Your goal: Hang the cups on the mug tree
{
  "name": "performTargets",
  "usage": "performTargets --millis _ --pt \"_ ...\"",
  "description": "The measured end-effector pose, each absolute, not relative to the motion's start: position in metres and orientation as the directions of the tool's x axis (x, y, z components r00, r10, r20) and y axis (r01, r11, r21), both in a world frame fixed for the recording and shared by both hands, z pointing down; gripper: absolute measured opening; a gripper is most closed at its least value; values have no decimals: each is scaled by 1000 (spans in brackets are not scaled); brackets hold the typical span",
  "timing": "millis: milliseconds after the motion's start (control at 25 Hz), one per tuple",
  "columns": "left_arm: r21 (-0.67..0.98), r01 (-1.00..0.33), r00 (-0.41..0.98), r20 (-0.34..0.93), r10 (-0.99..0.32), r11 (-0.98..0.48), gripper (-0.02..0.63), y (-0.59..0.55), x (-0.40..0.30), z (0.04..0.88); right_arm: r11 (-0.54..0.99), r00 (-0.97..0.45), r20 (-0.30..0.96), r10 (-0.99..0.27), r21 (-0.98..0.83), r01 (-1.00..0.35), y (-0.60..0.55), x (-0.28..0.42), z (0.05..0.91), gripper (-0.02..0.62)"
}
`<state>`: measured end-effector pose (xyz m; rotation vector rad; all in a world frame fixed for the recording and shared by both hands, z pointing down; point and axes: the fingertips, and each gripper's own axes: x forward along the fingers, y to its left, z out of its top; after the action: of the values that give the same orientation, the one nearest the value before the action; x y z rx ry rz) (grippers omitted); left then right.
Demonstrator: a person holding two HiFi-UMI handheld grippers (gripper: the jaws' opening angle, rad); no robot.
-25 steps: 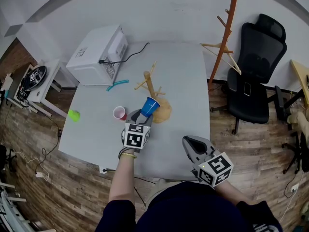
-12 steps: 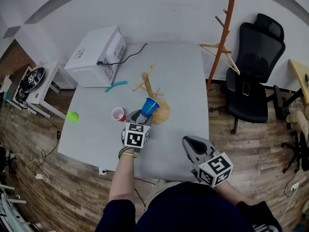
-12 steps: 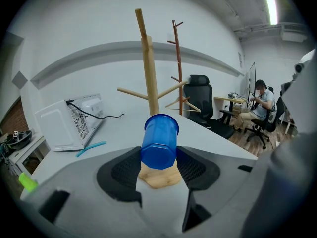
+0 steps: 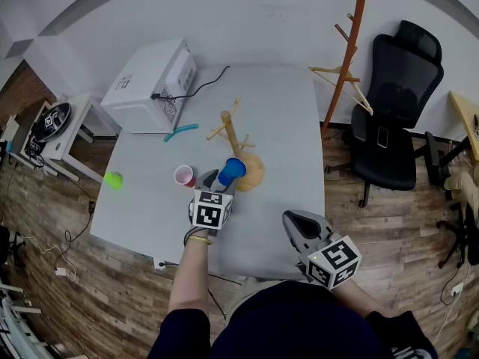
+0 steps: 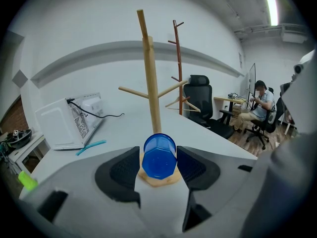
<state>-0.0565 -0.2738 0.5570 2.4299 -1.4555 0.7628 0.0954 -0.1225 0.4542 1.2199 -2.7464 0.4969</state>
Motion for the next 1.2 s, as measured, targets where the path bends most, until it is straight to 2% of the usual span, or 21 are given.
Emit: performTargets --millis 880,1040,1200 --pt "-75 -880 386 466 -796 -470 232 -258 -57 533 650 -696 214 -686 -251 -717 -115 88 453 29" --pt "-50 -889 391 437 -810 -456 206 -251 -56 524 655 -701 212 -681 -252 -713 -111 87 453 29" --pt "-15 -901 392 400 -829 -434 147 -242 -56 516 660 -706 208 -677 -253 -707 -108 85 453 29"
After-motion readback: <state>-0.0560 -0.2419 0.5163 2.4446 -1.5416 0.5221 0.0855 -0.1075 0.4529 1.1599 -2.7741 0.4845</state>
